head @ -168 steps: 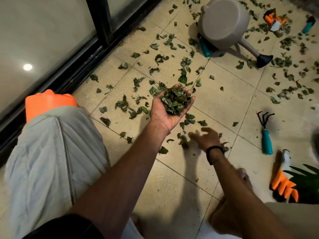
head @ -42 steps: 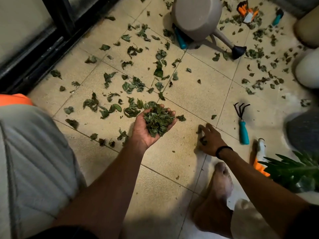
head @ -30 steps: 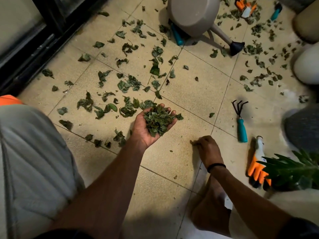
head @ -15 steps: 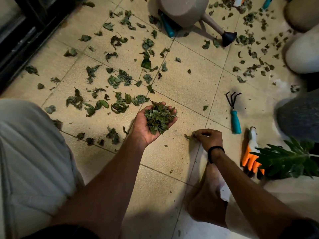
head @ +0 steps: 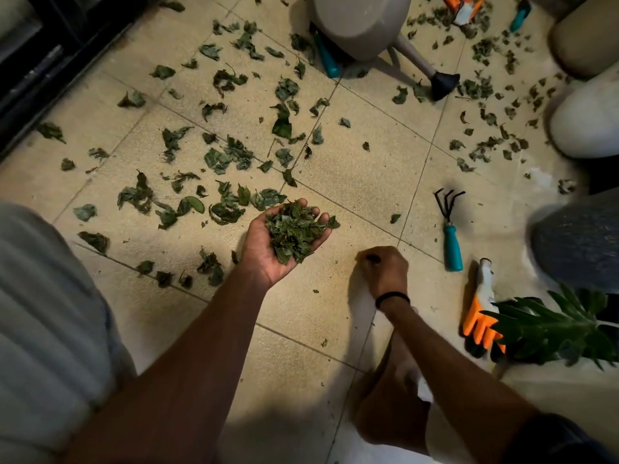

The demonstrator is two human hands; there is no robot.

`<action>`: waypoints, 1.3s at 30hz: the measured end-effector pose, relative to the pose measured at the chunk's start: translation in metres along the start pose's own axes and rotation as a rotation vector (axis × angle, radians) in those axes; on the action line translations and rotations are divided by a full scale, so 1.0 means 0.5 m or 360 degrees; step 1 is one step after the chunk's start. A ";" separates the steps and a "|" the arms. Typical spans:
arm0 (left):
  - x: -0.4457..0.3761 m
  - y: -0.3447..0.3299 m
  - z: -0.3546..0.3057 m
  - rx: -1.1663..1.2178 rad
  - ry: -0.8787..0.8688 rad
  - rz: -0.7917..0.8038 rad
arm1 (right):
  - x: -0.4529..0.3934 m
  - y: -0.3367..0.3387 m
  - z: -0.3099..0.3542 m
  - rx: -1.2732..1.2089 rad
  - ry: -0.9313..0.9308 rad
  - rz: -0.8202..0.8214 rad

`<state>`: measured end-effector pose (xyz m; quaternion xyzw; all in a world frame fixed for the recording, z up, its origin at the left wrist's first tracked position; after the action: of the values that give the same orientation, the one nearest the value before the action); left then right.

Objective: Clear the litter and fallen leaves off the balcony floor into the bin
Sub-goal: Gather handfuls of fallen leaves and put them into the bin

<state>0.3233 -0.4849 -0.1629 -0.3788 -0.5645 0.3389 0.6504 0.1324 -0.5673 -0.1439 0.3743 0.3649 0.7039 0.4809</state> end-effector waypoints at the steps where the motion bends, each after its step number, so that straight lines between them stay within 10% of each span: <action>1: 0.000 -0.001 -0.001 0.0015 -0.0003 0.0006 | -0.030 0.031 -0.017 -0.0099 -0.0091 -0.0096; 14: 0.037 0.002 -0.038 -0.0026 -0.0131 0.0016 | -0.241 0.033 -0.080 0.0492 -0.0022 0.0180; 23: 0.063 0.019 -0.108 0.0026 -0.0286 -0.0029 | -0.197 -0.024 0.085 -0.0084 0.0039 0.0379; 39: 0.094 0.053 -0.140 0.0089 -0.0409 -0.0071 | -0.119 -0.138 0.210 0.0131 0.0239 0.0358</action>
<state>0.3987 -0.4389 -0.1688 -0.3013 -0.6417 0.3857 0.5905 0.2677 -0.5889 -0.1672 0.3786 0.3843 0.7637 0.3546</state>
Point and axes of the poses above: each hand's wrist, its own x-axis away from the middle knuckle, its own y-axis out of the back of the hand, z = x × y, the point moved 10 cm from there along -x, towards the middle knuckle, and after that the axes turned 1 degree about -x, right-handed, at the moved point
